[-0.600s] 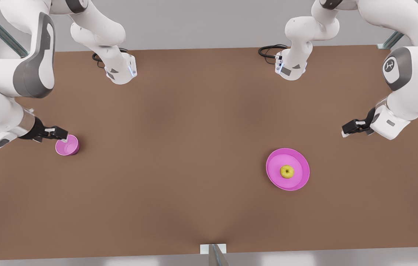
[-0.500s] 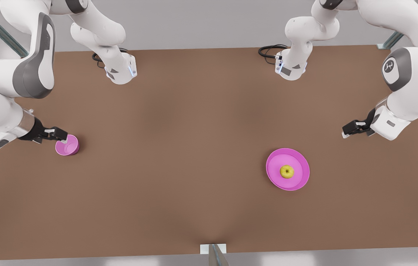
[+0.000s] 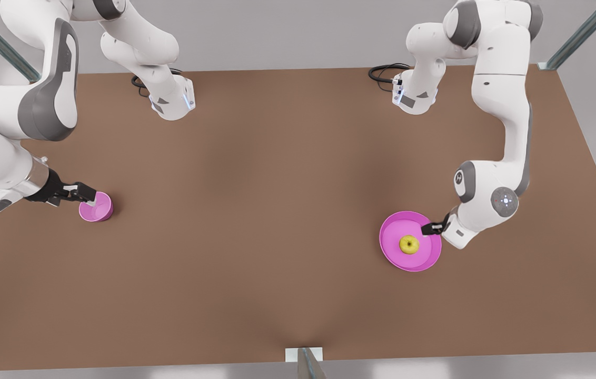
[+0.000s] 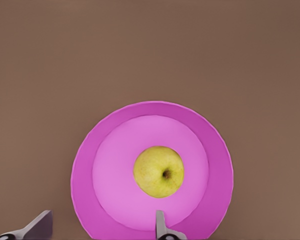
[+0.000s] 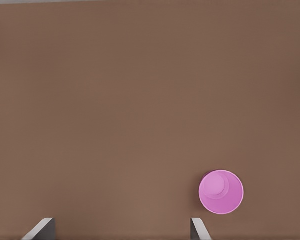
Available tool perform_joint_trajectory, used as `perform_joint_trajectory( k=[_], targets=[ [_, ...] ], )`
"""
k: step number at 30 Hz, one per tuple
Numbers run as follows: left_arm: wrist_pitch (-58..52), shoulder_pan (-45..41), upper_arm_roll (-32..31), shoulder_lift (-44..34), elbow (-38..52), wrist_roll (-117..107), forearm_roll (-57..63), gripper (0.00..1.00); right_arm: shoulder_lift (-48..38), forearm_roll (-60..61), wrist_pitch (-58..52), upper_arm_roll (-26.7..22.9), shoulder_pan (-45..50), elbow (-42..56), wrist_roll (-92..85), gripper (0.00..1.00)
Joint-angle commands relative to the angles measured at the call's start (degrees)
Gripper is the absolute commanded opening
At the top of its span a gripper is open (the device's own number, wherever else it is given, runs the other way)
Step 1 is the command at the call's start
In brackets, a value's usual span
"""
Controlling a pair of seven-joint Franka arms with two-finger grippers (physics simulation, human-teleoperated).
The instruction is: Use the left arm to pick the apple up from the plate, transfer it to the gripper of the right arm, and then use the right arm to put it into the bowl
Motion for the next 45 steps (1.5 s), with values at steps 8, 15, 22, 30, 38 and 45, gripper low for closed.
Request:
perform_joint_trajectory(
  k=[8, 15, 22, 30, 38, 45],
  targets=[
    [18.06, -3.05, -0.40, 1.41, -4.47, 1.77, -2.61, 1.00, -0.15, 0.04, -0.24, 0.28, 0.16, 0.12, 0.31, 1.00],
    [18.23, -4.37, -0.40, 2.99, -3.42, 1.51, -2.61, 1.00, -0.06, 0.04, -0.42, 0.37, 0.25, 0.20, 0.31, 1.00],
    [18.23, -4.99, -0.40, 6.06, -1.05, 1.33, -2.43, 1.00, -0.06, 0.13, -0.42, 0.37, 0.16, 0.20, -0.04, 1.00],
    [18.23, -5.07, -0.31, 8.17, -0.69, 1.77, -2.35, 1.00, -0.06, 0.13, -0.33, 0.37, 0.08, 0.20, -0.30, 1.00],
    [18.23, -5.07, -0.31, 9.93, -0.96, 1.77, -2.35, 1.00, -0.06, 0.13, -0.33, 0.37, 0.25, 0.20, -0.30, 1.00],
    [18.23, -5.60, -0.31, 11.08, -0.96, 1.69, -2.35, 1.00, -0.06, 0.22, -0.41, 0.37, 0.16, 0.20, -0.39, 1.00]
  ],
)
